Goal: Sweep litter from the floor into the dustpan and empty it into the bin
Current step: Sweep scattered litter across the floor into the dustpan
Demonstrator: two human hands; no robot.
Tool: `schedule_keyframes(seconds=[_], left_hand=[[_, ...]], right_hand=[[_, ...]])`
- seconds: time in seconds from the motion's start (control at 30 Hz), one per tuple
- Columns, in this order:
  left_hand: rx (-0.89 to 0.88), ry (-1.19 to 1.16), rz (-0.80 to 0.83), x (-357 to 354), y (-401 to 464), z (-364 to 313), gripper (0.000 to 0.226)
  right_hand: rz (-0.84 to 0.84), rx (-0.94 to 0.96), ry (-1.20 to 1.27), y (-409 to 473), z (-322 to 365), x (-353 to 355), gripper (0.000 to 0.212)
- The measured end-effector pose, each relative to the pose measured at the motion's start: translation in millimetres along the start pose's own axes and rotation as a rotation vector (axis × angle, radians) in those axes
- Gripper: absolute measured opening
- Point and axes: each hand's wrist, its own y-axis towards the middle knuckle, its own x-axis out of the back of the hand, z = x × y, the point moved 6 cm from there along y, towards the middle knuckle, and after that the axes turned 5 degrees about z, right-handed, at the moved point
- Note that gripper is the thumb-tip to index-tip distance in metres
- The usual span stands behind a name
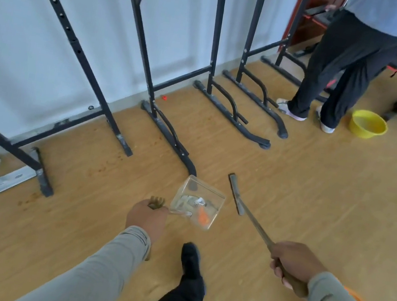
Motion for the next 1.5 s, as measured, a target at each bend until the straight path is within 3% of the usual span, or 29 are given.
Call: schedule_keyframes(seconds=[0.43,0.57,0.73,1.23,1.5], left_hand=[[0.072,-0.057,0.007,-80.8,95.2,-103.1,0.005],[0.070,-0.052,-0.005,-94.3,109.0,-140.3,0.015],[0.089,-0.065,-0.019,-122.7,132.0,-181.7,0.006],[0.182,-0.171,-0.198,-268.8,180.1,-316.4,0.013],[0.275,-0.326,-0.261,-289.8,214.1,-340.1,0.014]], right_hand=[[-0.020,-0.034,-0.152,99.8,131.0,85.6,0.010],[-0.005,-0.037,-0.139,119.3,162.9,111.5,0.012],[0.035,-0.037,-0.117,162.3,202.3,150.8,0.010],[0.198,0.108,-0.457,312.7,357.1,316.4,0.015],[0.218,0.138,-0.566,375.7,450.3,316.2,0.016]])
